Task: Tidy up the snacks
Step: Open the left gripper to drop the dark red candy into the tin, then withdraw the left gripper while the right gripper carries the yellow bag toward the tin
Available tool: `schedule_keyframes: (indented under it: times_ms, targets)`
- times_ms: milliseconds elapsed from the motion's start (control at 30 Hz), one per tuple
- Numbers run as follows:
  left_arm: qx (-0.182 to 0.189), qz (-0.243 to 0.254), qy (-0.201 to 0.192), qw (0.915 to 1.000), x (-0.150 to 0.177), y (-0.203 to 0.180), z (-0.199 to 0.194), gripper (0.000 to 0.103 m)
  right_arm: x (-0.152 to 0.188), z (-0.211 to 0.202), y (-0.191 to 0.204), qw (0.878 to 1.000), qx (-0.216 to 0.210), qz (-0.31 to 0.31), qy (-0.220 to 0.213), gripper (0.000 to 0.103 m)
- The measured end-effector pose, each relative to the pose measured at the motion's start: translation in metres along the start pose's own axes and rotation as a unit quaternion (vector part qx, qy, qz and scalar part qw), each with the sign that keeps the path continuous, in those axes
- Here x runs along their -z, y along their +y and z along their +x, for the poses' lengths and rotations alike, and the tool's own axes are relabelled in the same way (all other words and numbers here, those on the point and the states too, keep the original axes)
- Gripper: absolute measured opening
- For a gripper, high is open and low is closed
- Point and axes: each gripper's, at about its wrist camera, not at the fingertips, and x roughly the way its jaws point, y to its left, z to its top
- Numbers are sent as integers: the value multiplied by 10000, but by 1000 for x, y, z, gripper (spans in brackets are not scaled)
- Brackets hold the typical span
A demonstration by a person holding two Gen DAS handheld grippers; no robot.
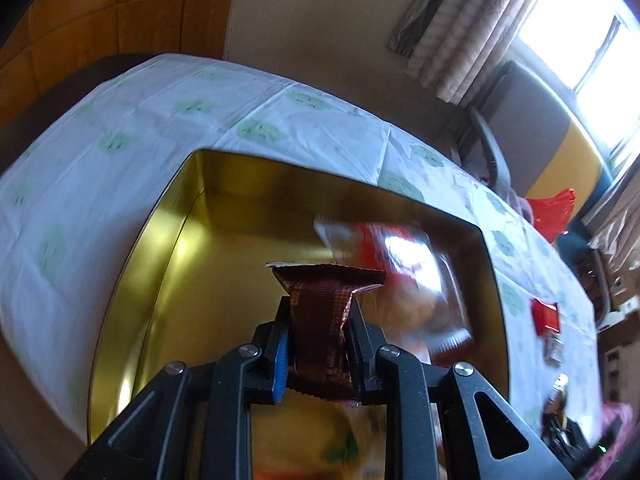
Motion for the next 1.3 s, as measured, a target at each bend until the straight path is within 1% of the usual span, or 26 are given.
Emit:
schedule_keyframes:
  times_ms: [33, 100, 133, 167, 267, 333, 400, 533, 600, 700, 800, 1067, 1300]
  targets:
    - [-26, 26, -2, 10000, -4, -2, 4, 25, 0, 0, 0, 10000, -3, 1, 1, 36]
    - [-101, 74, 6, 9999, -14, -6, 17, 32, 0, 0, 0, 10000, -3, 0, -1, 36]
    - [-151, 52, 21, 9999, -17, -6, 21, 38, 0, 0, 0, 10000, -4, 1, -1, 36]
    - [-188, 21, 10, 9998, -19, -5, 24, 41, 0, 0, 0, 10000, -5, 0, -1, 36]
    - [-243, -42, -39, 9997, -17, -3, 20, 41, 0, 0, -1, 10000, -15, 7, -4, 36]
    - [-357, -19, -146, 9993, -10, -4, 11, 41, 0, 0, -1, 10000, -16, 15, -9, 36]
    - [-463, 15, -259, 9986, 3, -4, -2, 41, 0, 0, -1, 10000, -17, 21, -10, 36]
    - [-574, 71, -364, 9977, 30, -6, -21, 43, 0, -1, -1, 10000, -9, 22, -12, 36]
    - [-607, 135, -392, 9973, 44, -10, -30, 43, 0, -1, 0, 10000, 4, 16, -11, 36]
    - [-648, 237, -447, 9966, 61, -16, -40, 48, 0, -1, 1, 10000, 37, 13, -11, 36]
    - [-664, 330, -485, 9961, 73, -23, -49, 49, 0, -1, 3, 10000, 70, 25, -13, 36]
    - [-632, 580, -633, 9943, 98, -34, -66, 50, 0, -2, 5, 9999, 148, 54, -3, 36]
    - [-671, 653, -686, 9932, 108, -32, -71, 50, 0, -1, 7, 9997, 213, 67, 15, 36]
